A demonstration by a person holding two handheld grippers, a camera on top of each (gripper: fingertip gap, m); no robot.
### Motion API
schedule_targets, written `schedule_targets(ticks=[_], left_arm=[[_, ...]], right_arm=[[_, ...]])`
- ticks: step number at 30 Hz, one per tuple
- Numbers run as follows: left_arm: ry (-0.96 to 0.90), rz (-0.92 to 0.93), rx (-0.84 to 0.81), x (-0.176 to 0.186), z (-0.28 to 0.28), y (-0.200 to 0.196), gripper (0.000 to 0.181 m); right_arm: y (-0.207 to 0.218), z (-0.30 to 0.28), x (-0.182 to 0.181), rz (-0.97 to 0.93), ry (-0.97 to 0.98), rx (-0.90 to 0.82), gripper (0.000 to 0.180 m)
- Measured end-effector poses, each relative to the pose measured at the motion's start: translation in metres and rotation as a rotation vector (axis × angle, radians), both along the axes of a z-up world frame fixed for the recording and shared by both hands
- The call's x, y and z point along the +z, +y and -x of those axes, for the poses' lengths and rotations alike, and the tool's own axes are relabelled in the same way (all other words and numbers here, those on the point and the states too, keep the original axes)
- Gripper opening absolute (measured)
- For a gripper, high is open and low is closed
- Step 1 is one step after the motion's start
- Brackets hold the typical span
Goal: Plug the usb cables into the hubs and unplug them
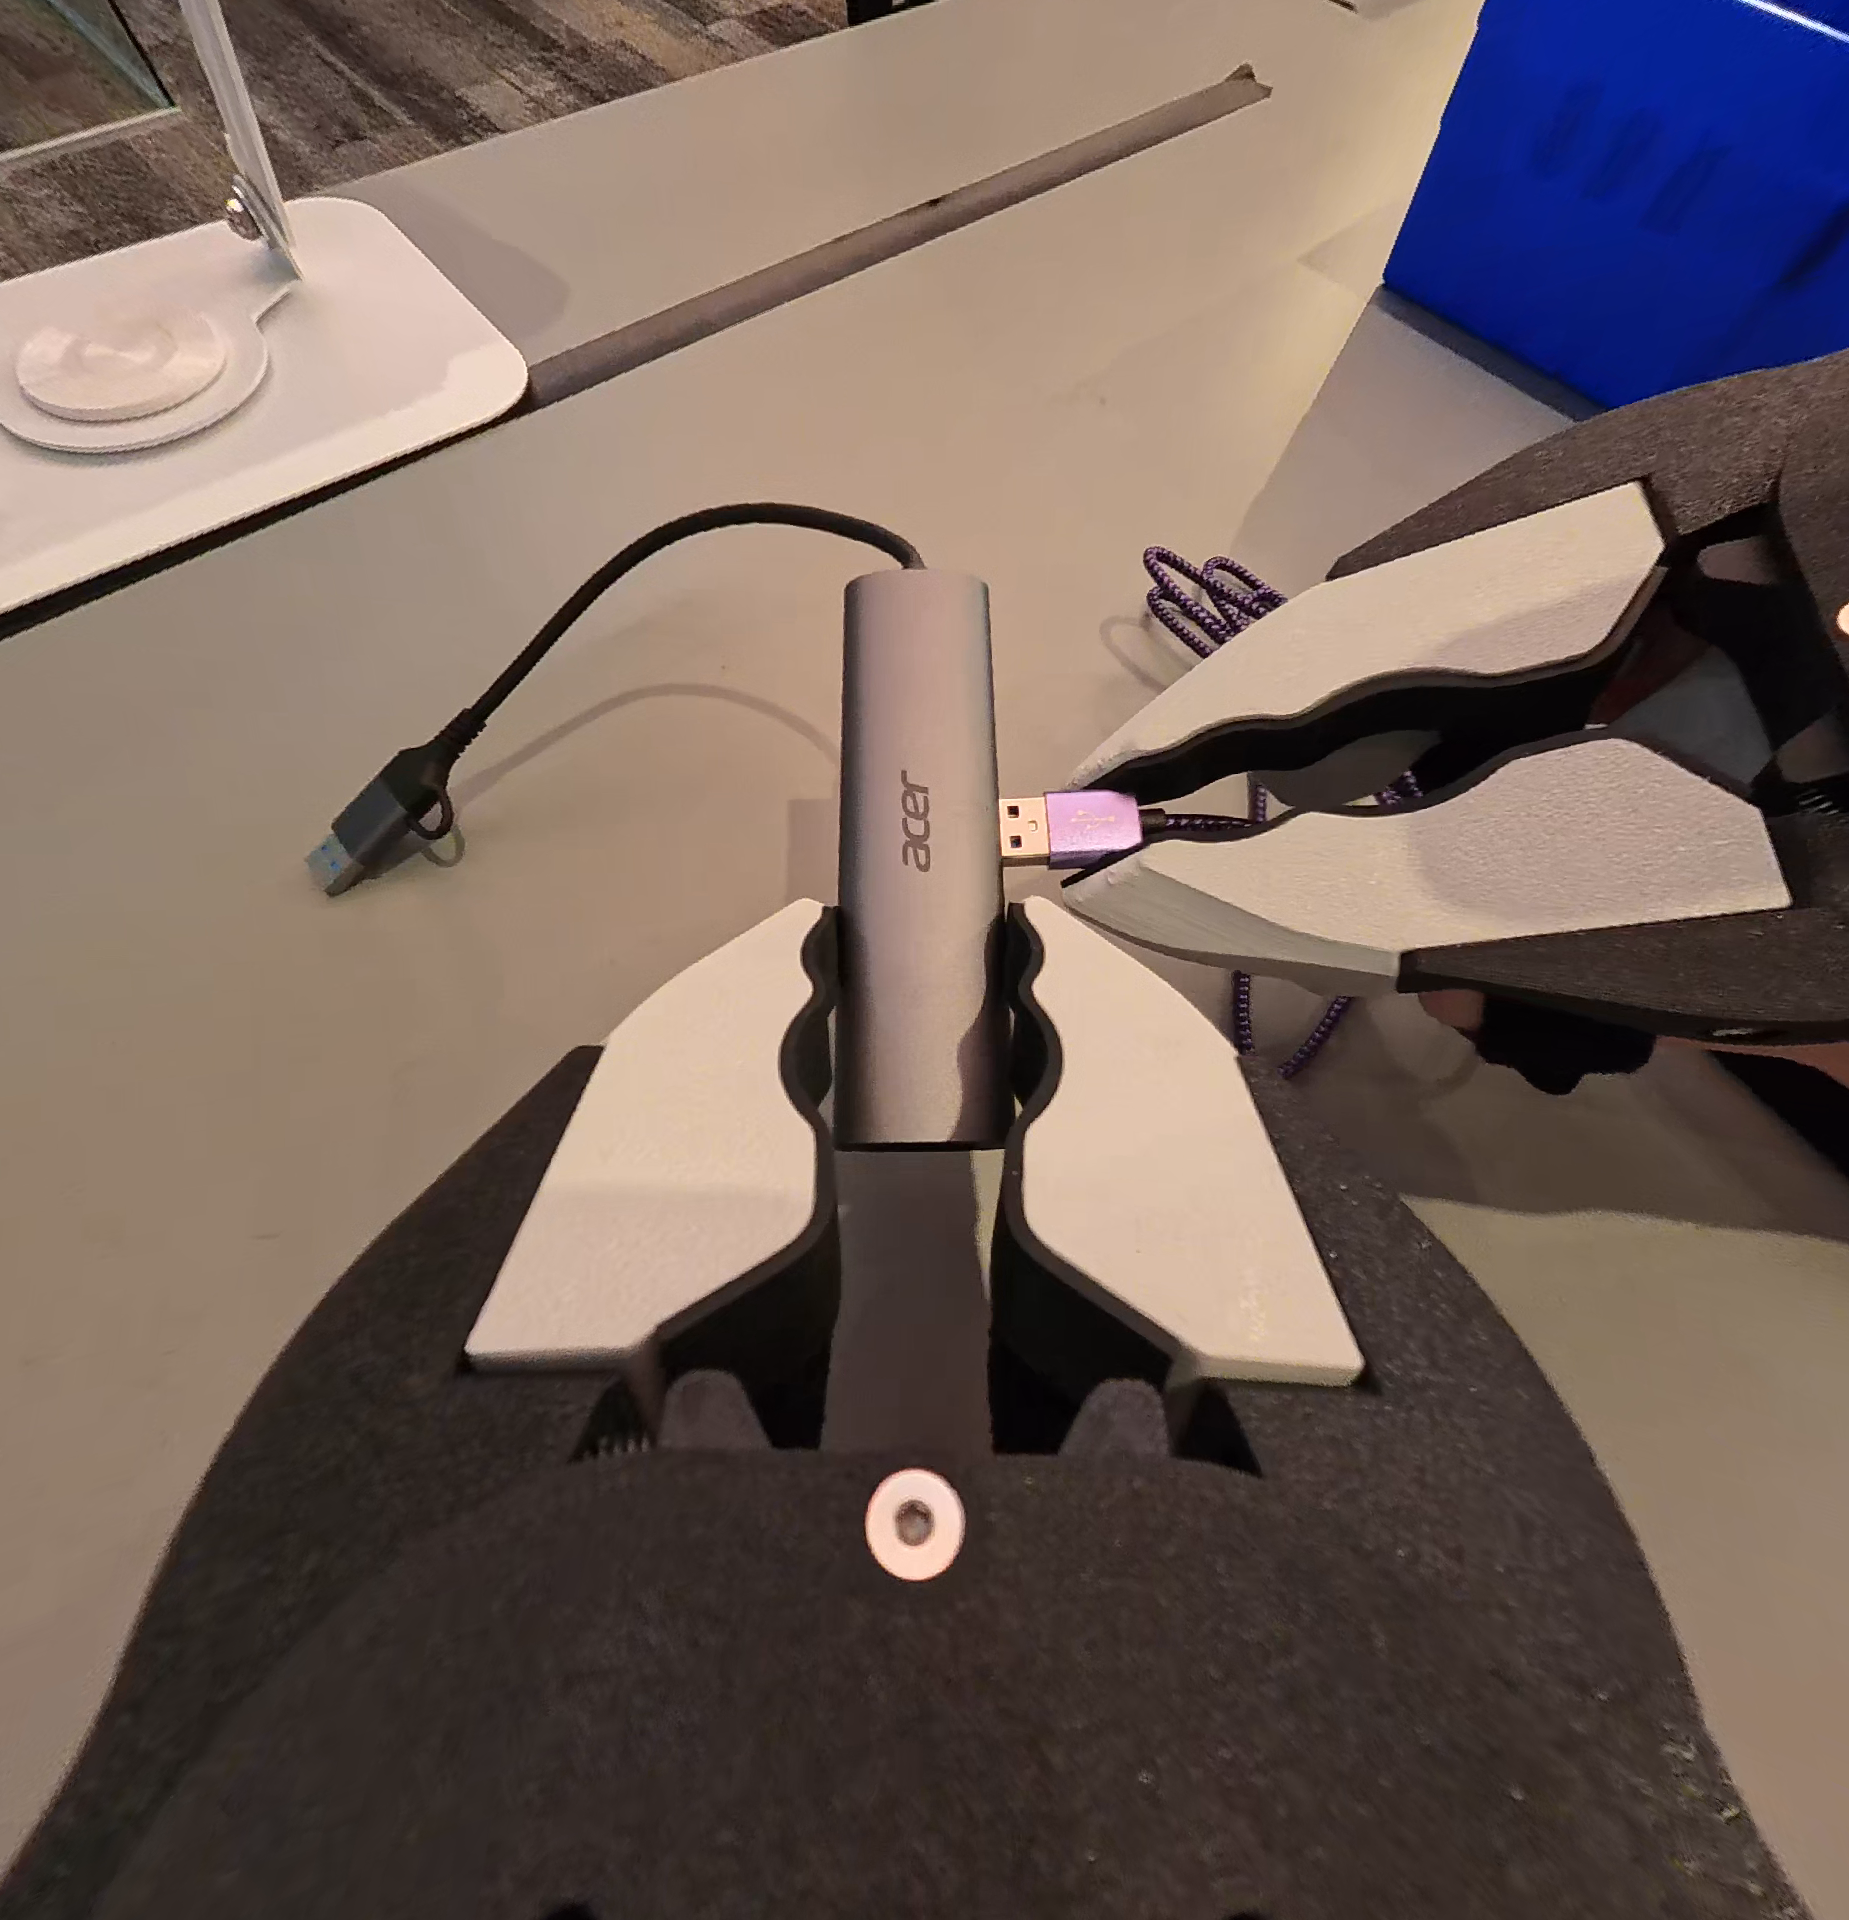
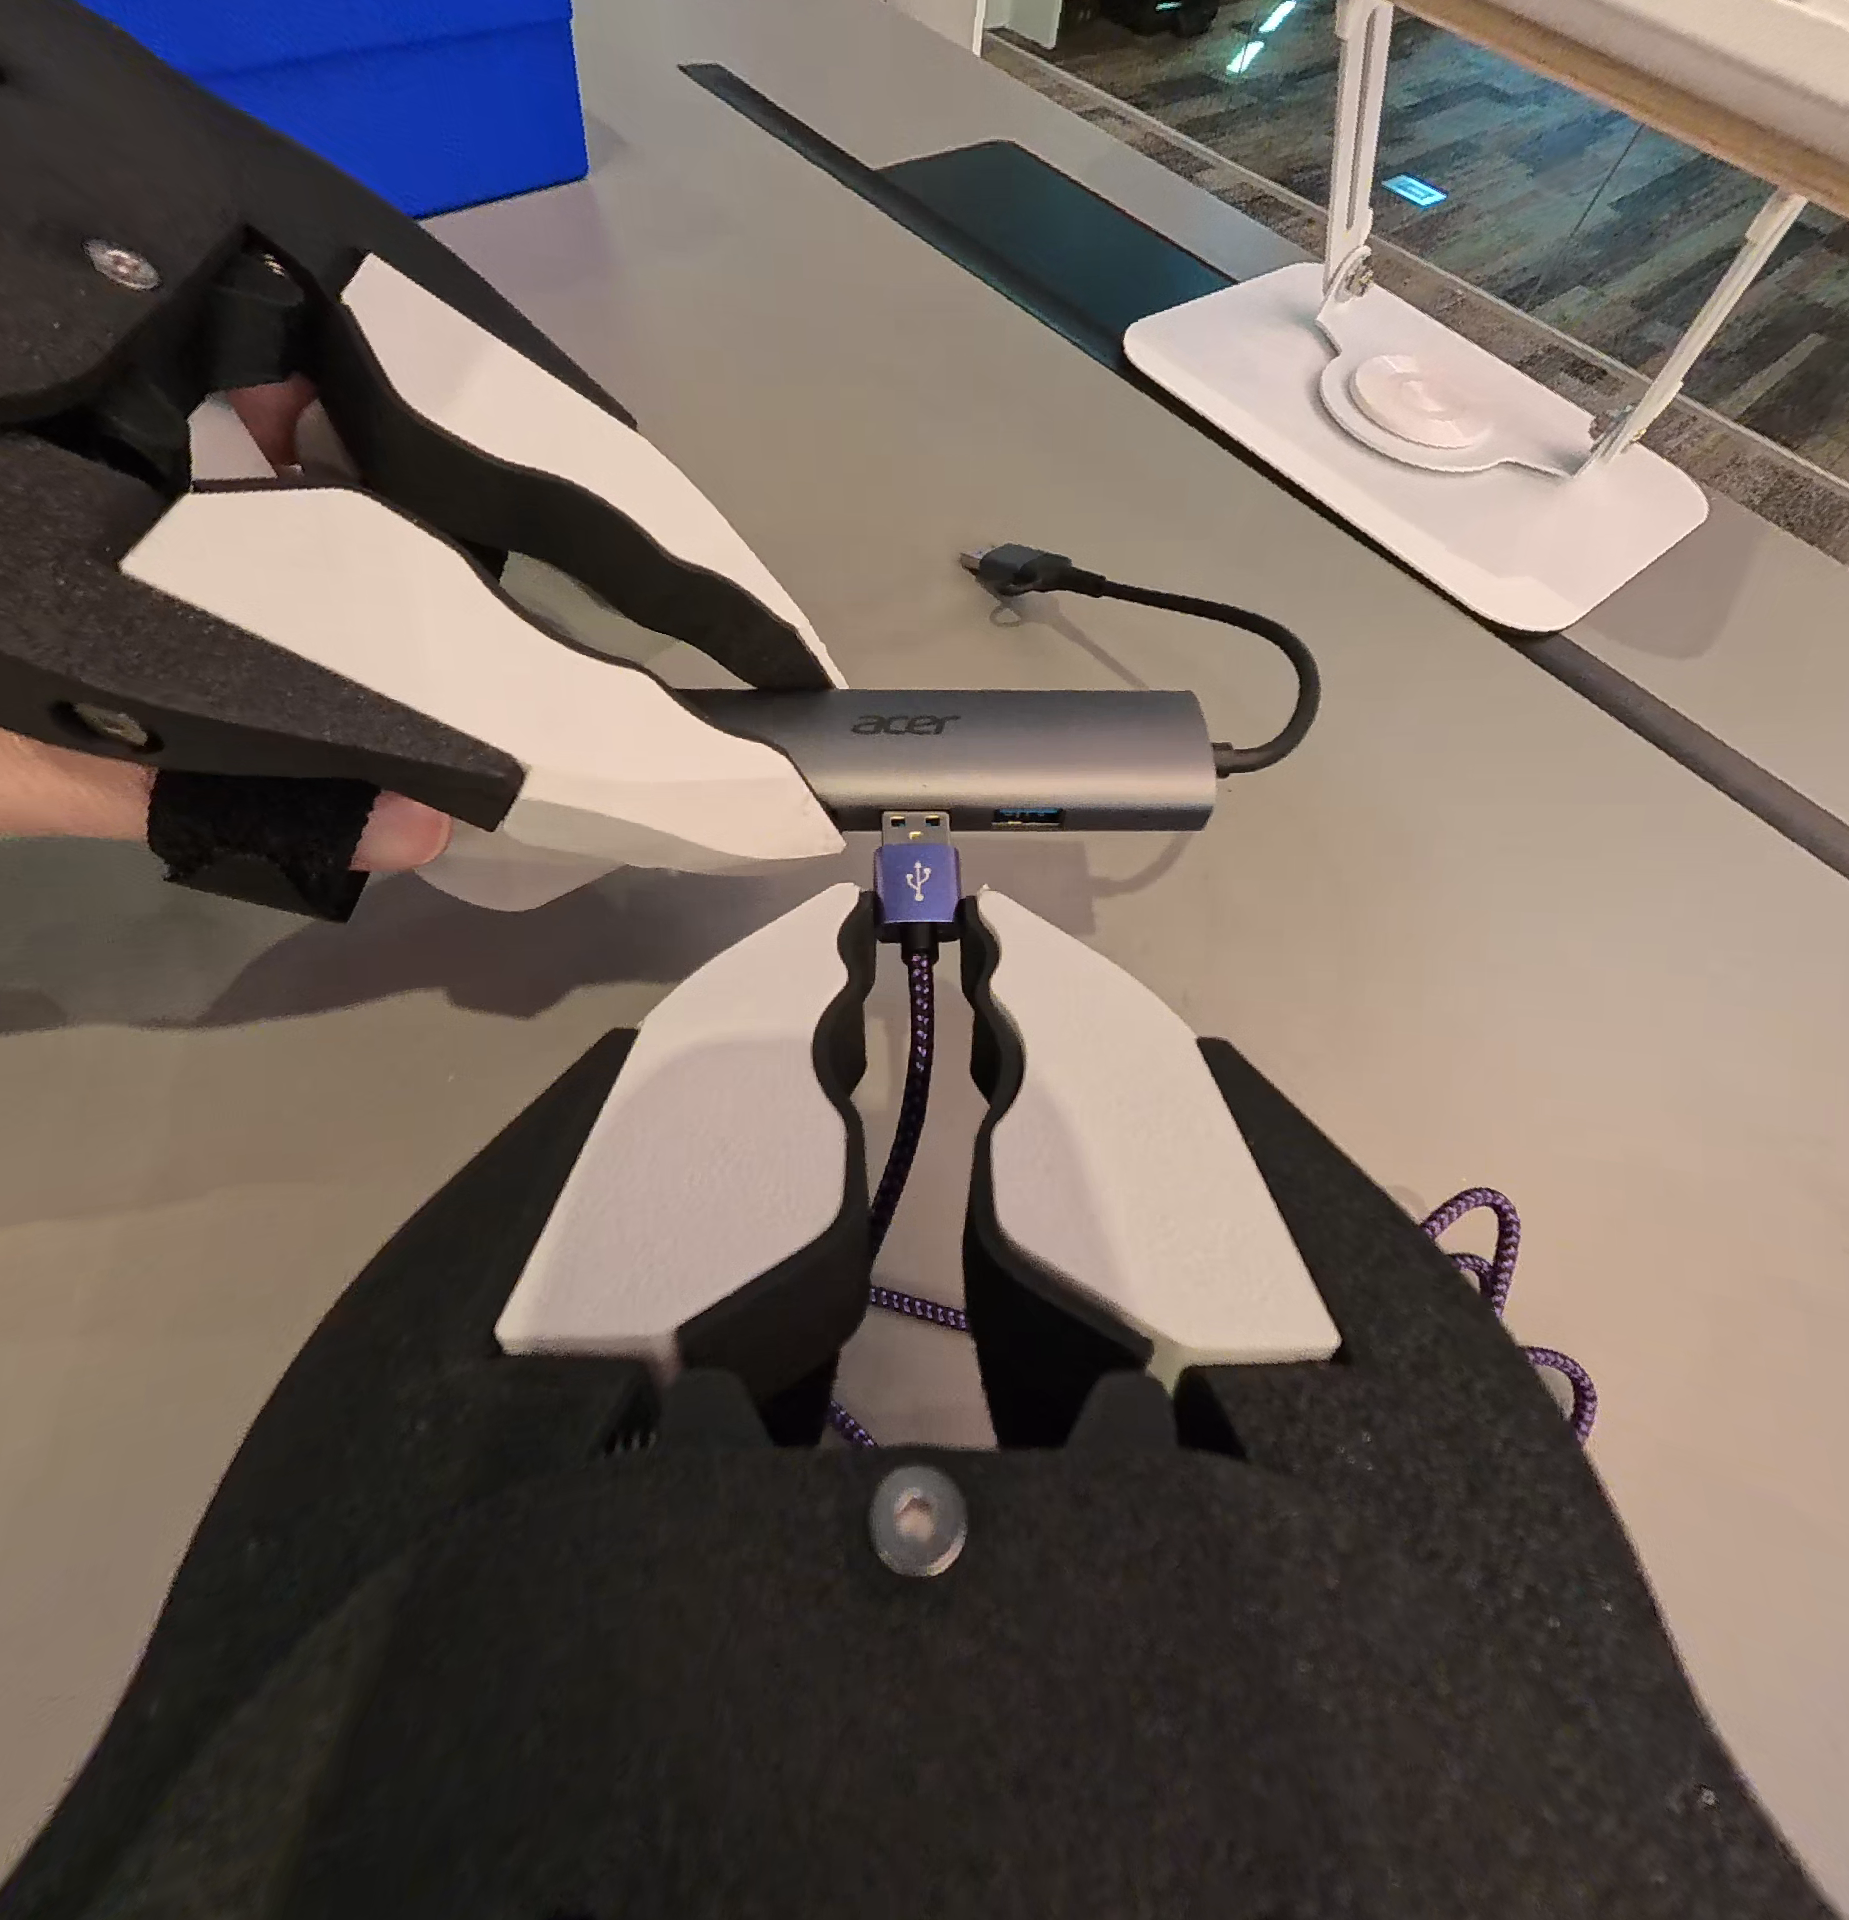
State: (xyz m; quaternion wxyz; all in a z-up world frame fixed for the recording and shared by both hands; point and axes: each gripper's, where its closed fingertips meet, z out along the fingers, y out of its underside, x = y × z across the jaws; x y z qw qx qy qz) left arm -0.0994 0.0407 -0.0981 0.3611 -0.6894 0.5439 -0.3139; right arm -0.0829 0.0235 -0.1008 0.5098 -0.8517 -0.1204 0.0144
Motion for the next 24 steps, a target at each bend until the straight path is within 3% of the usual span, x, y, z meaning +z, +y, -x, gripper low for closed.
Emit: schedule_targets(ticks=[24], left_arm=[[-0.004, 0.003, -0.029, -0.0001, 0.0025, -0.0018, 0.030]], right_arm=[[0.0006, 0.0028, 0.0037, -0.057, -0.027, 0.065, 0.015]])
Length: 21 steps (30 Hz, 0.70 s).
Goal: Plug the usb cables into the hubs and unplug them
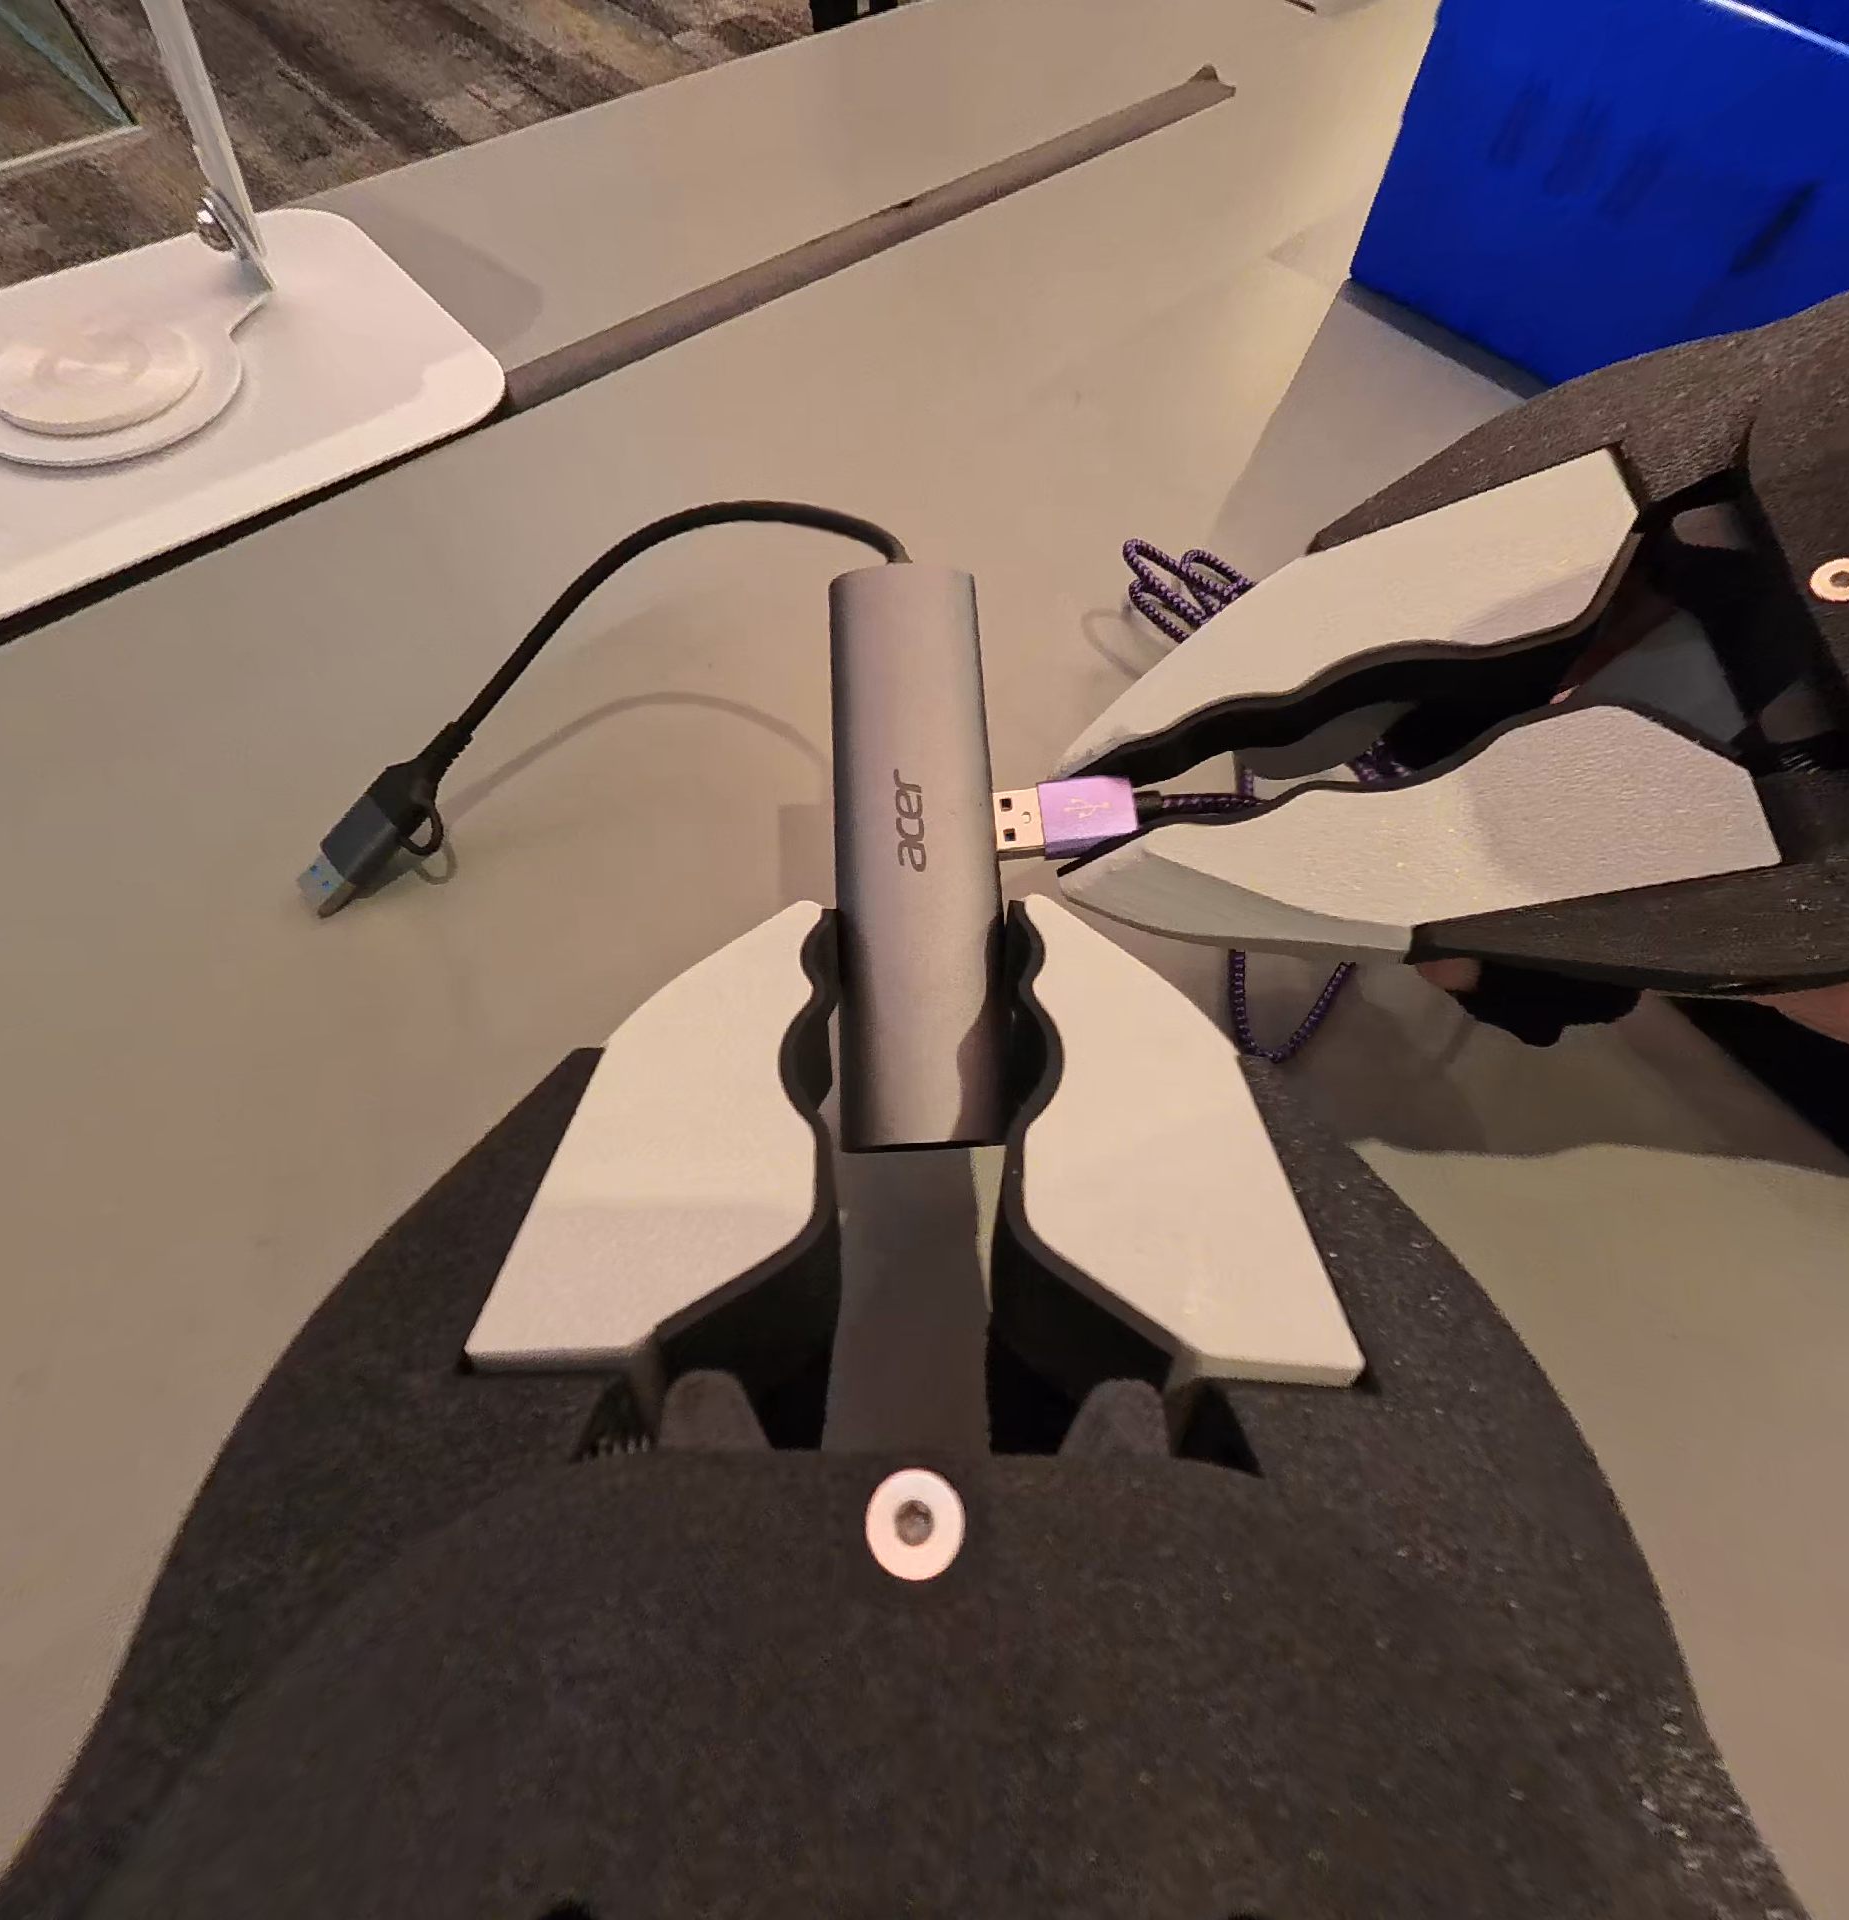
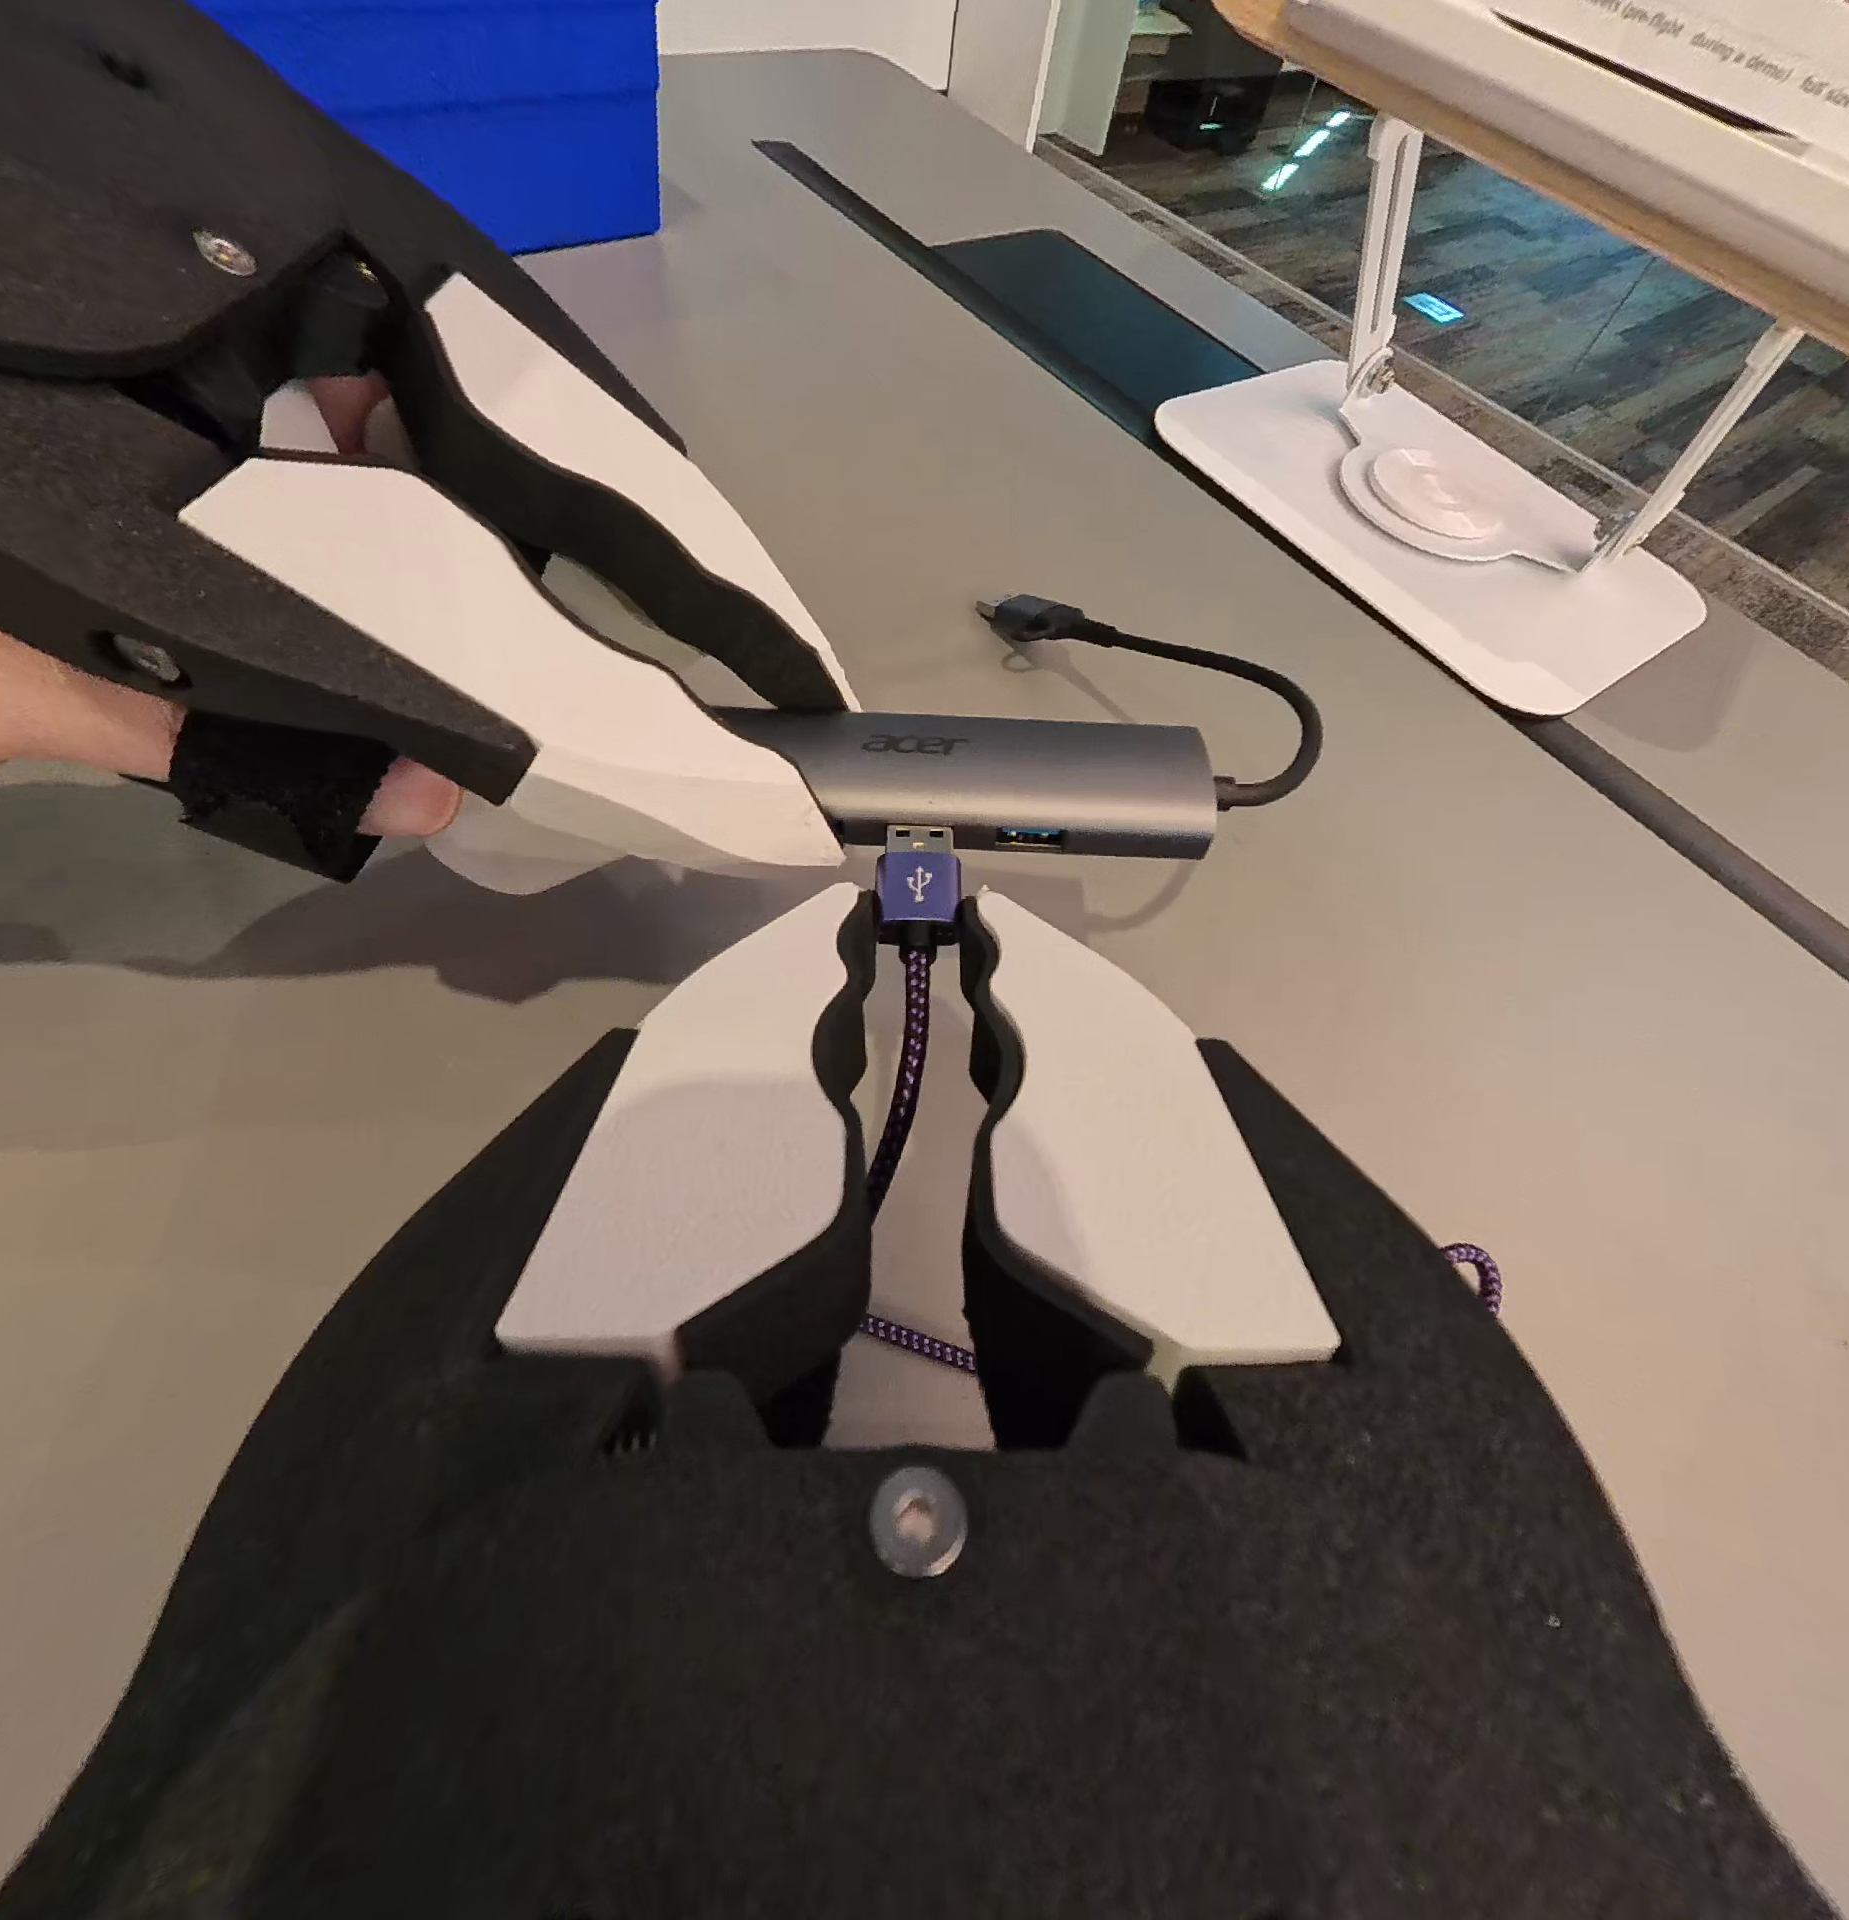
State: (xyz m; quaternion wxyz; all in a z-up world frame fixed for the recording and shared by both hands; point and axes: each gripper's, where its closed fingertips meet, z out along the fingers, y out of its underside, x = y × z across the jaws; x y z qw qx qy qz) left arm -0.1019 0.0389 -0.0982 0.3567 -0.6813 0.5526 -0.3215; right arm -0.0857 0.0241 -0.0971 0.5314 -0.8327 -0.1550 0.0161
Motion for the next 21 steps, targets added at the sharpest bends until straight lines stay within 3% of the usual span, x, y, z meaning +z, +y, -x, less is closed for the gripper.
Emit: schedule_targets(ticks=[21], left_arm=[[-0.015, -0.007, -0.006, 0.0029, 0.0006, -0.0011, 0.030]], right_arm=[[0.0000, 0.0008, 0.0057, -0.058, -0.077, -0.021, 0.015]])
